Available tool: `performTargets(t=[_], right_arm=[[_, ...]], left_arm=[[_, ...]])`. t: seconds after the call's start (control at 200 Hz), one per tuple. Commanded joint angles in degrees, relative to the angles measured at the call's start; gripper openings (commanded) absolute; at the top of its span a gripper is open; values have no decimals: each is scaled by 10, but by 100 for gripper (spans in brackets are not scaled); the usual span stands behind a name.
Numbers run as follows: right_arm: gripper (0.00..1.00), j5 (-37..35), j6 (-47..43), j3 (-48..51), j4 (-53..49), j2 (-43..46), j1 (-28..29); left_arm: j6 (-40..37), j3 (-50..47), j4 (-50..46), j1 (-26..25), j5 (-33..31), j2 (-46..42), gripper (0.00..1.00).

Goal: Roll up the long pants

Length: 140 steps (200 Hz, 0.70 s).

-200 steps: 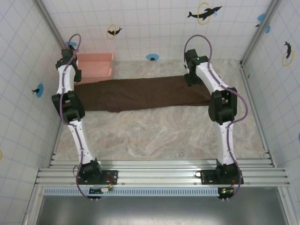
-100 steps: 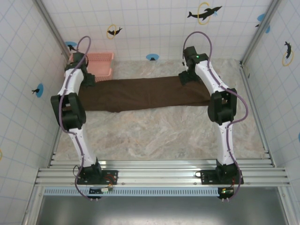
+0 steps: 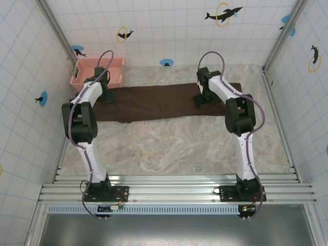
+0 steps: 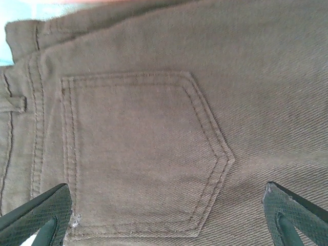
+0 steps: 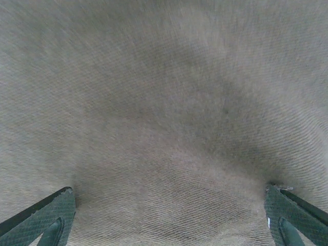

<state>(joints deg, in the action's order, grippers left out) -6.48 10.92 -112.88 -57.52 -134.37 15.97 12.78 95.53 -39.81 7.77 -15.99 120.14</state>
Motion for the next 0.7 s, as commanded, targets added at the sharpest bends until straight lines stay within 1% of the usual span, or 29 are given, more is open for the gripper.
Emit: performTargets(t=[0.0, 0.05, 0.105, 0.175, 0.21, 0.335, 0.4, 0.535, 0.656, 0.696], right_arm=[[98, 1, 12, 26, -5, -7, -17], [98, 3, 8, 36, -12, -8, -23], [100, 15, 4, 48, -16, -8, -30], [99, 31, 2, 58, -13, -6, -35], [99, 29, 1, 55, -17, -5, -35], [100, 18, -5, 23, -61, -15, -32], [100, 12, -8, 21, -79, -20, -33], [100, 11, -9, 64, -83, 2, -35], [100, 16, -14, 113, -76, 24, -35], [100, 18, -18, 126, -77, 48, -36]], left_arm=[[29, 18, -56, 0, -29, 24, 98], [32, 25, -75, 1, -29, 40, 97], [62, 46, -115, 3, -36, 59, 97], [93, 78, -172, 6, -41, 84, 97], [94, 76, -176, 7, -27, 88, 97], [114, 51, -174, 8, 33, 75, 95], [138, 38, -186, 7, 57, 68, 95], [162, -22, -187, 7, 108, 41, 95], [175, -79, -185, 6, 122, -4, 95], [176, -92, -192, 6, 122, -17, 95]])
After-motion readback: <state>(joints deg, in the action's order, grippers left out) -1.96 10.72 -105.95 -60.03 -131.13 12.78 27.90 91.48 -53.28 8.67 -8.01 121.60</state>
